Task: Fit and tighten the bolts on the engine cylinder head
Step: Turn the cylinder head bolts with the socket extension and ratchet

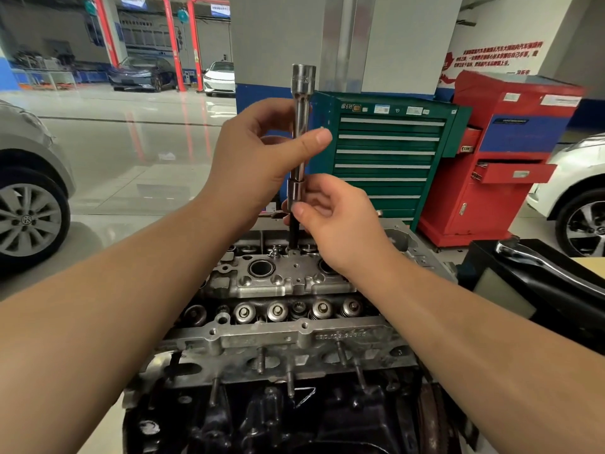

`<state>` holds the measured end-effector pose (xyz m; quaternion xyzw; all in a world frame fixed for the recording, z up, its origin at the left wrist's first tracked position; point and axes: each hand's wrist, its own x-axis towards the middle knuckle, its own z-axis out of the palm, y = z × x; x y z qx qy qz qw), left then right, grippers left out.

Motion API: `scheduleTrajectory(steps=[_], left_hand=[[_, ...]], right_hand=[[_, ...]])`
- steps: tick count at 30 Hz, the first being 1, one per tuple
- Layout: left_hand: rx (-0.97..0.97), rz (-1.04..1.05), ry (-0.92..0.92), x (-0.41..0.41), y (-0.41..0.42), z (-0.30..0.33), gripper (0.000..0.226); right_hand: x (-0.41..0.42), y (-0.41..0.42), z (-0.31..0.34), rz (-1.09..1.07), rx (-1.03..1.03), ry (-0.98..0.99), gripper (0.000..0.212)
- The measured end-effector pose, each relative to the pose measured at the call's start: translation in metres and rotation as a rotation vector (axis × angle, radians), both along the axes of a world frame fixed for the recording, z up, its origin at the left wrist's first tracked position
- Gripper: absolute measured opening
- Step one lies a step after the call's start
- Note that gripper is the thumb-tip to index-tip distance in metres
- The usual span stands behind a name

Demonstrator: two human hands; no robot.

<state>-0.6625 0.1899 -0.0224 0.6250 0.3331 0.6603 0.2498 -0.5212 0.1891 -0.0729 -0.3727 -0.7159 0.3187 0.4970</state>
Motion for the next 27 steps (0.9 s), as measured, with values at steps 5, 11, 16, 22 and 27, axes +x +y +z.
scheduleTrajectory(steps=[5,11,16,22,27], left_hand=[[0.014,-0.059,-0.020,0.0000,-0.0034,-0.0001,0.023],[-0.029,-0.153,-0.051,-0.0025,0.0010,-0.0026,0.025],[0.032,-0.027,0.037,-0.0014,-0.0003,0.0000,0.023],[0.001,-0.181,-0.051,-0.0037,-0.0010,-0.0044,0.020],[0.017,-0.089,-0.005,-0.0012,-0.0023,-0.0005,0.020]], right_hand=[[0.0008,0.0015,0.0001,-0.068,0.005,0.025,0.027],[0.0030,-0.0019,0.0001,0.043,-0.015,0.040,0.027],[-0.0001,-0.0016,0.0014,-0.085,0.001,0.015,0.028],[0.0022,-0.0050,0.0022,0.054,0.012,0.012,0.027],[0.0012,-0.0019,0.0021,-0.052,-0.012,0.000,0.025]])
